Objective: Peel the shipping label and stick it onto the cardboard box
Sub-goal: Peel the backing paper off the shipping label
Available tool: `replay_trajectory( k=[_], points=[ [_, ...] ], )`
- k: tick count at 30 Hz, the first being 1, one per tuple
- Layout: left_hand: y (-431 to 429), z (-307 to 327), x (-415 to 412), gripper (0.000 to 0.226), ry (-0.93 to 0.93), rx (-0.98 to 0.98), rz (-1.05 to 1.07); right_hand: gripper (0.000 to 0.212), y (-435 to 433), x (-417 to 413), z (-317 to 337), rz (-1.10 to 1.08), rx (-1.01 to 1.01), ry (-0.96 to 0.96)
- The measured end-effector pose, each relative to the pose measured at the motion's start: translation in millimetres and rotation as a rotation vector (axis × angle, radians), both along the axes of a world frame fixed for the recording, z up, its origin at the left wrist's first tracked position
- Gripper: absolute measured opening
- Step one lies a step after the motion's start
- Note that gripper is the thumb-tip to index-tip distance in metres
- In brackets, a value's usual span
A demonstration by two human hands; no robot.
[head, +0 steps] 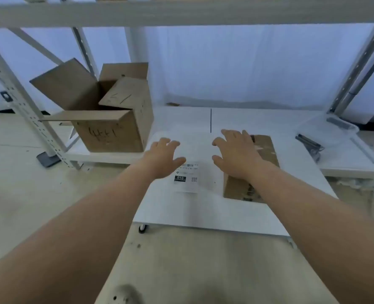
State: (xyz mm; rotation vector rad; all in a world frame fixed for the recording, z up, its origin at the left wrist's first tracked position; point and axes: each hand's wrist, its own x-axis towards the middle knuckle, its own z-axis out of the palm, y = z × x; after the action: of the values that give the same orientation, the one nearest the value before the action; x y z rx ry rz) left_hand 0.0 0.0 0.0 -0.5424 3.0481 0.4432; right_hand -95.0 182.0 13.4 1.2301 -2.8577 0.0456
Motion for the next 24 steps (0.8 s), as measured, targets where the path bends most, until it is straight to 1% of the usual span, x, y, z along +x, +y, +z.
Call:
replay_trajectory(
  k=[2,5,9,11,13,15,16,18,20,22,24],
  points=[
    [-6,-18,5,0.060,-0.011,0.053,0.034,0.045,-6,-2,-8,0.003,0.037,0.018],
    [-17,-51,0,0.062,-0.064,0.159,0.082,0.041,-16,-10,-19,0.010,0.060,-0.055],
    [-24,-65,-40,0.071,-0.085,0.241,0.091,0.038,-25,-30,-23,0.013,0.092,-0.068],
    [-23,-71,-59,0.077,-0.120,0.227,0.099,0.039,-24,-41,-23,-0.003,0.078,-0.066],
    [-23,-80,-73,0.083,-0.171,0.174,0.129,0.038,-22,-51,-26,-0.020,0.044,-0.072],
    [-23,-89,-82,0.088,-0.196,0.116,0.160,0.036,-19,-57,-32,-0.032,-0.025,-0.085],
    [-24,-90,-85,0.088,-0.201,0.120,0.175,0.035,-18,-59,-34,-0.036,-0.061,-0.092],
    [-28,-92,-90,0.082,-0.209,0.182,0.205,0.034,-17,-60,-37,-0.033,-0.101,-0.081],
    [-30,-92,-90,0.066,-0.205,0.303,0.219,0.034,-16,-59,-39,-0.018,-0.097,-0.074],
    [-28,-91,-84,0.047,-0.137,0.373,0.198,0.034,-12,-56,-39,-0.011,-0.100,-0.070],
    [-29,-83,-79,0.028,-0.012,0.386,0.151,0.035,-9,-53,-38,-0.012,-0.088,-0.037]
  ],
)
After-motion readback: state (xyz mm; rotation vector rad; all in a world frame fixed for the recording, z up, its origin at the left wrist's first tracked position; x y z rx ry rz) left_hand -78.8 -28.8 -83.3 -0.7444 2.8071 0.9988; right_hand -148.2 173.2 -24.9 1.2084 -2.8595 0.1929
